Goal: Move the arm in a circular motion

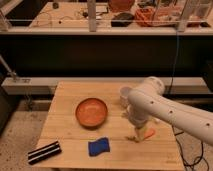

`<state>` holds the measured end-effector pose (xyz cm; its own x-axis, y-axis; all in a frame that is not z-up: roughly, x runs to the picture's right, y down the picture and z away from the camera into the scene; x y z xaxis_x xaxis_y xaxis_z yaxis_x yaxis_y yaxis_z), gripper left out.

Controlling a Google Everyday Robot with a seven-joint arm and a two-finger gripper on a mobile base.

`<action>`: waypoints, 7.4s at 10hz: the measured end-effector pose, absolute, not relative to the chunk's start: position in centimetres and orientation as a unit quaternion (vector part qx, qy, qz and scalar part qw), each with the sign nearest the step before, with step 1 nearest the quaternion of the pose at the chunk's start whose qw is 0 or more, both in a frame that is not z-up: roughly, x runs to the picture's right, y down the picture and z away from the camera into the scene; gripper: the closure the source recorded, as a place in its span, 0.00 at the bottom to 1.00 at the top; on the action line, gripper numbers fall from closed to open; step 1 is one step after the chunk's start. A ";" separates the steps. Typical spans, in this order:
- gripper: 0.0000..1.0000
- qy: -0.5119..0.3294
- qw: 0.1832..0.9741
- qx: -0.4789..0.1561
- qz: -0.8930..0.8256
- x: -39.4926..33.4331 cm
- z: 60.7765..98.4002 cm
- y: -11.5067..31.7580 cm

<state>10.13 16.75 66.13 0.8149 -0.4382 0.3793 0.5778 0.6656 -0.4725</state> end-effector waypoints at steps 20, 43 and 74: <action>0.20 -0.104 0.944 -0.230 -0.211 18.5 80.1 3.2; 0.20 -0.207 0.875 -0.191 -0.394 -0.6 71.5 5.2; 0.20 -0.229 0.836 -0.261 -0.425 -1.6 65.9 12.4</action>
<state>-1.63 12.43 65.86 0.5340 -0.5913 0.6044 0.8301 0.5025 -0.2418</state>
